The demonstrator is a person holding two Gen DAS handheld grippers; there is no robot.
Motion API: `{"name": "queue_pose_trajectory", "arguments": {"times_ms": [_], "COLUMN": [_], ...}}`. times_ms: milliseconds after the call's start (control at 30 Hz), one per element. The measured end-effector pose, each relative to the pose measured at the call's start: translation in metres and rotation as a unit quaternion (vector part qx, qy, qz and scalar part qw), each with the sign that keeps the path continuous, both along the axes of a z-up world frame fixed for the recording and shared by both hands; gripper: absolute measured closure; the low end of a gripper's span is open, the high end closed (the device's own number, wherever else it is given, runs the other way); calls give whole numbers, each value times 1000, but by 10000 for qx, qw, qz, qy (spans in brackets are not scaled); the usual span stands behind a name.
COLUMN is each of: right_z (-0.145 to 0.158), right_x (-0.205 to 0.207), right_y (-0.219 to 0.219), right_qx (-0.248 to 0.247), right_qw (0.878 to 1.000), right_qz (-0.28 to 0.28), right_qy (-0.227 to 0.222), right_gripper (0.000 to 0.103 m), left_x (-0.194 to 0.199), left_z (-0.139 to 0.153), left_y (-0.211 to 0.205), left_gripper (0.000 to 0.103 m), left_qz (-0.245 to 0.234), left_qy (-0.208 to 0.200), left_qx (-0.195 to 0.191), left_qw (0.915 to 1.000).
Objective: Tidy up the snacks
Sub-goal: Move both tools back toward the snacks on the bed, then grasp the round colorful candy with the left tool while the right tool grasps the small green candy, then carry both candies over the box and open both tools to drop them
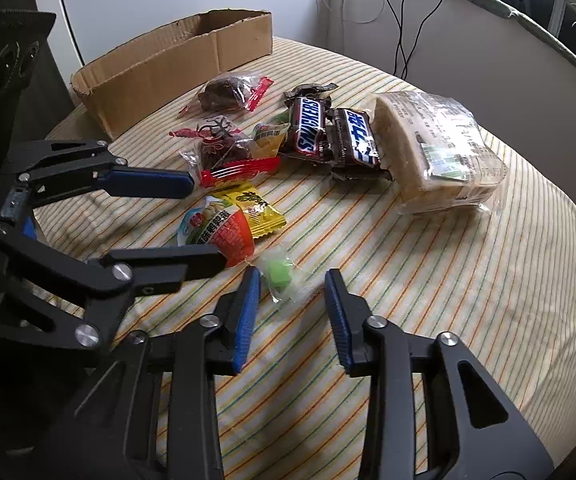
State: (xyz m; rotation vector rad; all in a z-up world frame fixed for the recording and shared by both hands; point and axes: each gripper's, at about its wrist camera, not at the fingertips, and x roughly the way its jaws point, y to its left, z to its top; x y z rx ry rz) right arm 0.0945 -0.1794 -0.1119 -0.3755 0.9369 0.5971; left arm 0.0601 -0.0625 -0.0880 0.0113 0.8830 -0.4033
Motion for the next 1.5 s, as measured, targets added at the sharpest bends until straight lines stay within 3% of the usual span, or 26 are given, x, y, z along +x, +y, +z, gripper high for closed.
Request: {"name": "queue_pose_trajectory", "arguments": {"times_ms": [200, 400, 900, 1233, 1500], "right_z": [1, 2, 13, 33, 54], "right_x": [2, 2, -3, -7, -3], "right_y": [-7, -10, -10, 8, 45], "right_qx": [16, 24, 81, 197, 355], "right_qw": [10000, 9999, 9995, 9995, 9990], "right_qz": [-20, -139, -304, -220, -18], "right_qy": [38, 52, -26, -135, -260], "right_gripper": [78, 79, 79, 79, 79], "left_x": [6, 5, -4, -13, -14], "left_z": [-6, -6, 1, 27, 44], "left_y": [-4, -5, 13, 39, 83], "left_gripper": [51, 69, 72, 72, 72], "left_qz": [-48, -54, 117, 340, 728], "left_qy": [22, -52, -73, -405, -669], "left_qx": [22, 134, -142, -280, -275], "left_qw": [10000, 9999, 9998, 9982, 9947]}}
